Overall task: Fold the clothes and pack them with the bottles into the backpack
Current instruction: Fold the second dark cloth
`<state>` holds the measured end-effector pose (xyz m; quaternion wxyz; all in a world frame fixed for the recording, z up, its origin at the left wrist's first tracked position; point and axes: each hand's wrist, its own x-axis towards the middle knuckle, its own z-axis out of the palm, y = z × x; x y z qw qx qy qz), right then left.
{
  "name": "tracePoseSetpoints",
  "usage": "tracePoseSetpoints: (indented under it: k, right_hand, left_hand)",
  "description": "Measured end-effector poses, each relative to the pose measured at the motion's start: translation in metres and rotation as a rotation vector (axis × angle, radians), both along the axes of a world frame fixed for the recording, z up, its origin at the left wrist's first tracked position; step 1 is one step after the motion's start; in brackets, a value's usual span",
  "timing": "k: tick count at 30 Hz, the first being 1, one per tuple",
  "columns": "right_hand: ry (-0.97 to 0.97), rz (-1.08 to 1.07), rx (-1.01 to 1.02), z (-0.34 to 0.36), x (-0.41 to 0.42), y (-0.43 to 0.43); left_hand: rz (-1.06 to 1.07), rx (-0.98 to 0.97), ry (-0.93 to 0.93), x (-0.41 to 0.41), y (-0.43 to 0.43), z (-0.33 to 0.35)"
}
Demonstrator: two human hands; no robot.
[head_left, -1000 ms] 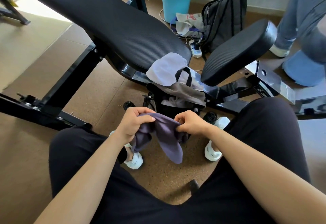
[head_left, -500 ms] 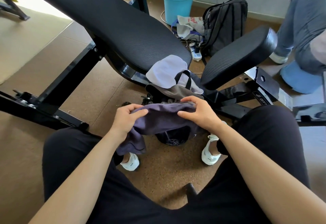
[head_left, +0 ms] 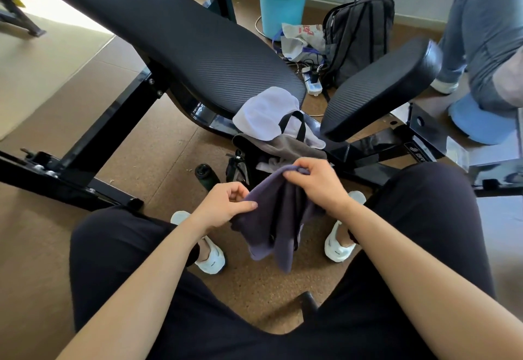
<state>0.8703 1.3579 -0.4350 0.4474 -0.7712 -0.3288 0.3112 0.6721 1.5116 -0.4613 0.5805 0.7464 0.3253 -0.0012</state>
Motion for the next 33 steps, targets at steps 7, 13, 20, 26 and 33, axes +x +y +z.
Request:
tracePoseSetpoints:
  k: [7, 13, 20, 26, 33]
  right_hand:
    - [0.143, -0.45, 0.138, 0.01, 0.027, -0.005]
    - [0.189, -0.576, 0.145, 0.004, 0.05, -0.012]
    - [0.491, -0.442, 0.118, 0.001, 0.045, -0.01]
    - [0.751, -0.077, 0.166, 0.012, 0.002, -0.011]
    - [1.021, 0.075, 0.149, 0.011, -0.02, -0.007]
  left_hand:
    - [-0.011, 0.134, 0.13, -0.004, 0.004, -0.009]
    - [0.053, 0.178, 0.149, -0.005, 0.012, -0.015]
    - [0.42, -0.216, -0.111, 0.002, 0.01, 0.001]
    - [0.34, -0.487, -0.265, 0.008, -0.009, 0.02]
    - [0.262, -0.543, -0.272, 0.016, -0.032, 0.032]
